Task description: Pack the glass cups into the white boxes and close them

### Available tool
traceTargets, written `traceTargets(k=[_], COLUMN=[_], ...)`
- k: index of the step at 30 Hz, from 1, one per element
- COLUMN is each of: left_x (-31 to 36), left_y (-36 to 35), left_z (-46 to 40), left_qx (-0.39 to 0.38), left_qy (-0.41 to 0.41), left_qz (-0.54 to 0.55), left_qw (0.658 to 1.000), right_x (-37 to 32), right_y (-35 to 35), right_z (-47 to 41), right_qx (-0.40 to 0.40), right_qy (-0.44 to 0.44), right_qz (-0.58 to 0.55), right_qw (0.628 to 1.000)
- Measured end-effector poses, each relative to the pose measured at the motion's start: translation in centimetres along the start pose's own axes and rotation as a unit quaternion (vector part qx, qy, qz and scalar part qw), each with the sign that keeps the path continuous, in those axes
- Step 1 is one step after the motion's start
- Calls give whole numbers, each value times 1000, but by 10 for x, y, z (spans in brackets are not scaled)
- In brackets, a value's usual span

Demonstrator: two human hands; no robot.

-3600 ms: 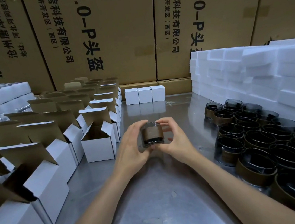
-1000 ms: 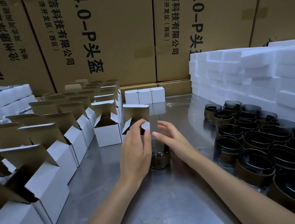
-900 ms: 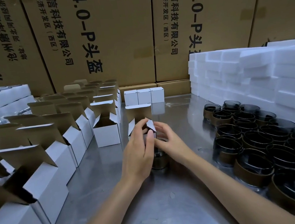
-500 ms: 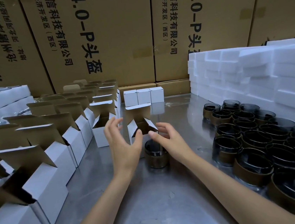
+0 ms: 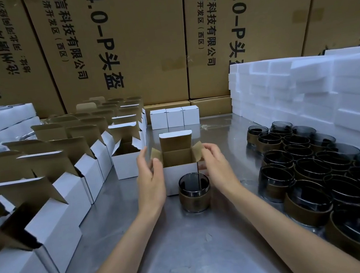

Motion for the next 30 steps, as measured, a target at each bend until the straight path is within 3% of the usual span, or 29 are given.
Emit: traceTargets(k=[5,9,15,24,30], left_x=[0,-1,0,0,0], left_y=[1,0,-5,-8,-8], left_z=[-1,-3,0,1,2], left_qx=[-3,-6,-21,-40,-44], left_qy=[-37,-40,-59,-79,-86], left_qz=[-23,-30,-43,-52,-54], left_qw=[999,999,997,995,994], right_x=[-8,-14,-12,-15,-12], right_y=[3,4,12,19,20], right_z=[5,3,-8,-10,-14], right_qx=[0,-57,-47,-22,-37], right_qy=[63,97,73,57,51], right_qz=[37,59,86,212,214], right_qw=[997,992,993,975,975])
Point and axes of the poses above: each hand's wrist, its own z-axis away from the middle knuckle, its own y-axis out of the back of the hand, x = y × z, the point moved 3 cm from there along -z, towards the middle knuckle, and after that the axes turned 6 degrees about -z, right-handed, at the moved point
